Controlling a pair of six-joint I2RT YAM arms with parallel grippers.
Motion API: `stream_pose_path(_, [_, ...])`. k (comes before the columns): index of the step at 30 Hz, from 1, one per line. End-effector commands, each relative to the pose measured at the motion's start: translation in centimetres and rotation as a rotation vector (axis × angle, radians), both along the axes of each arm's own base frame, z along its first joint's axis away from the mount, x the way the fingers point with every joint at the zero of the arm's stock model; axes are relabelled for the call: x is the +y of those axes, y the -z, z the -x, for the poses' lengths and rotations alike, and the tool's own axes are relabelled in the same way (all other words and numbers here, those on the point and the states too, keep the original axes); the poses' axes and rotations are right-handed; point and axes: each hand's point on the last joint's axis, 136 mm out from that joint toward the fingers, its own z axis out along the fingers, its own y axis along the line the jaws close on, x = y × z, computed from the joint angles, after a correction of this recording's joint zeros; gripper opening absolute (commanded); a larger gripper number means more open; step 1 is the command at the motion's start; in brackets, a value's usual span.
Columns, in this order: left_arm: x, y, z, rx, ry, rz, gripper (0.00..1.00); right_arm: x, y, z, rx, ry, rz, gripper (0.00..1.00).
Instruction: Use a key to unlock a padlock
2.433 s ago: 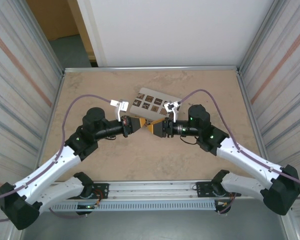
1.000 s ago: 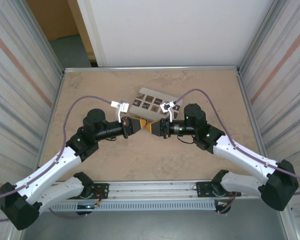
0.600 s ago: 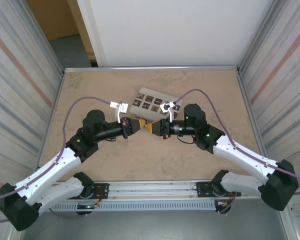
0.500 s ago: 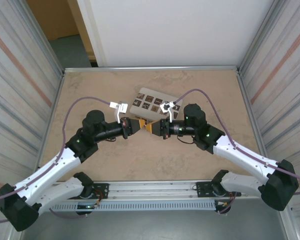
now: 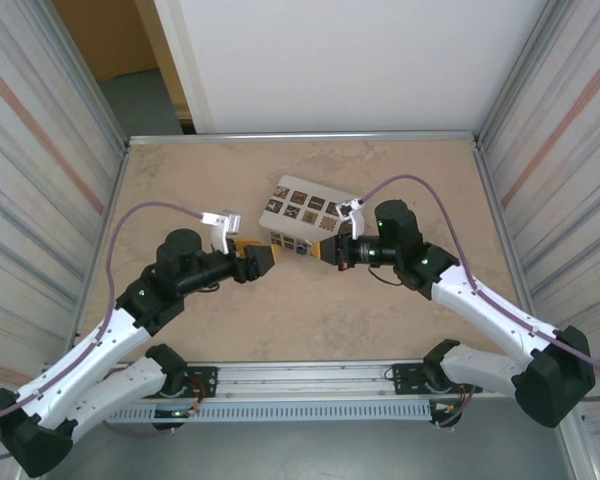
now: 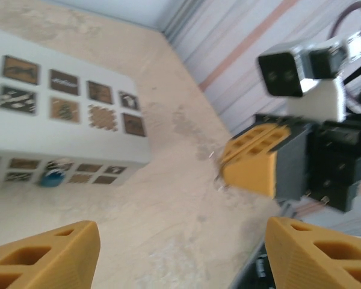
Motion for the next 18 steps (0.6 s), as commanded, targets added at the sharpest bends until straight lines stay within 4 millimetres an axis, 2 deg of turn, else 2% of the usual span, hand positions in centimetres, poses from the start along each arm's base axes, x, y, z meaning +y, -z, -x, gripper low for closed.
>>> stream_pose_path(1, [2.5, 3.9, -0.6, 0.016, -0.100, -0.158, 0.78, -1.2, 0.0, -1.3, -0.005, 0.004, 0.009, 0.00])
stream_pose_path(7, [3.4, 8.6, -1.5, 0.021, -0.162, -0.196, 0.85, -2.1, 1.9, -4.2, 0.072, 0.028, -0.032, 0.00])
stream_pose_path(14, [3.1, 11.5, -2.4, 0.030, -0.172, -0.215, 0.87, -2.2, 5.5, -7.7, 0.195, 0.074, -0.054, 0.00])
stream_pose_path(18, [2.8, 12.3, -3.2, 0.041, -0.171, -0.220, 0.87, -2.3, 7.3, -9.5, 0.229, 0.114, -0.038, 0.00])
